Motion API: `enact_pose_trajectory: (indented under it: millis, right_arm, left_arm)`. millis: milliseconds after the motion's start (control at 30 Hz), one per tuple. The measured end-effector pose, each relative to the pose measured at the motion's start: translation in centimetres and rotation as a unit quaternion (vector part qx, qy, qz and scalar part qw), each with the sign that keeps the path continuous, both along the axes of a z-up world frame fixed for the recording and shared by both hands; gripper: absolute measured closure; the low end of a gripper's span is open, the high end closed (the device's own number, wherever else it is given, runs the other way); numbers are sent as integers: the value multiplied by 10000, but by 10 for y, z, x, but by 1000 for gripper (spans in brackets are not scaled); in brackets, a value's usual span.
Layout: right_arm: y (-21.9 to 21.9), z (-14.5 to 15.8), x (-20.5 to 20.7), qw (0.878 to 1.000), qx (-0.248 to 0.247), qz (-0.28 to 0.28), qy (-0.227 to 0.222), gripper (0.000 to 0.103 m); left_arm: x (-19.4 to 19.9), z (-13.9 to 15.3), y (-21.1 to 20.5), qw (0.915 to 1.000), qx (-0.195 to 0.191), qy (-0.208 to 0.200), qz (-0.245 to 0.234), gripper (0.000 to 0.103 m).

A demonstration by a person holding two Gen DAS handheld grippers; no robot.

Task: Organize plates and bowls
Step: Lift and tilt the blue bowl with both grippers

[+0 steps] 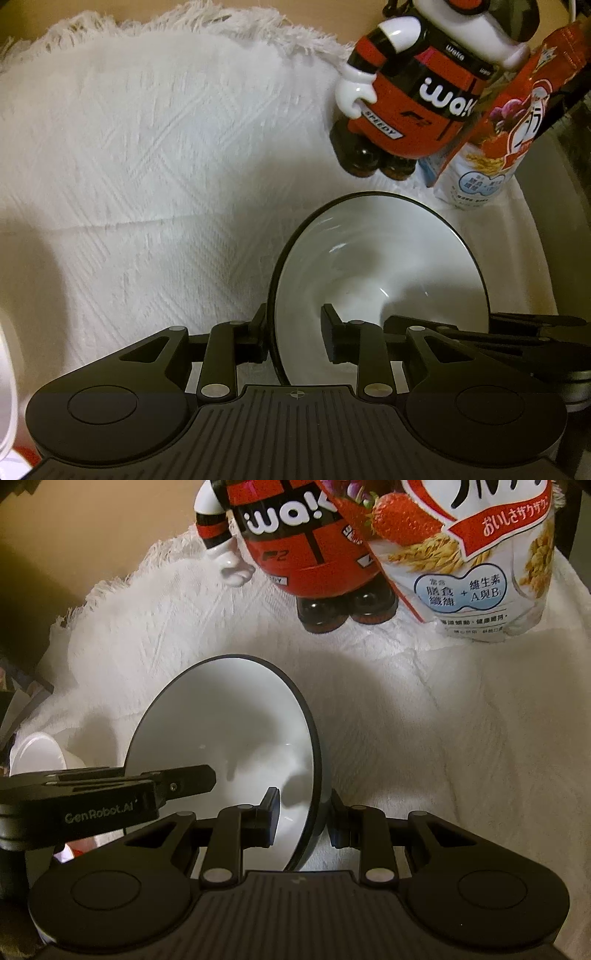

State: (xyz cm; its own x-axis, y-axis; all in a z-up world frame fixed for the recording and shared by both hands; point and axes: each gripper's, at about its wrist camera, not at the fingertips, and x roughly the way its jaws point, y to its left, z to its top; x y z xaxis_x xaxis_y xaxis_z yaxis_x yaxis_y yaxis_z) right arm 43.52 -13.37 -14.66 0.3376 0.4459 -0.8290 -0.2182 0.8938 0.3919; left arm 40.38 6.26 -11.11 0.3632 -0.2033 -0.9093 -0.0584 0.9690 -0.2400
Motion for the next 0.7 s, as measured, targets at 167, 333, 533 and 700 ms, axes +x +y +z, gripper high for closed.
enact_pose_trajectory:
  millis: [167, 333, 533, 700]
  right_arm:
    - [-7, 15, -1, 9998, 210, 9, -48, 76]
    - [-20, 44, -19, 9992, 261, 86, -291, 76]
    - [-52, 79, -61, 9978, 129, 151, -635, 76]
    - [-78, 84, -98, 9980, 16, 117, -620, 76]
  left_arm:
    - [-2, 26, 2, 9999, -2, -148, 46, 73]
    - [-14, 58, -14, 9996, 142, -250, -80, 72]
    - [-44, 93, -44, 9983, 54, -435, -393, 72]
    - [-76, 96, -71, 9962, -53, -501, -716, 72]
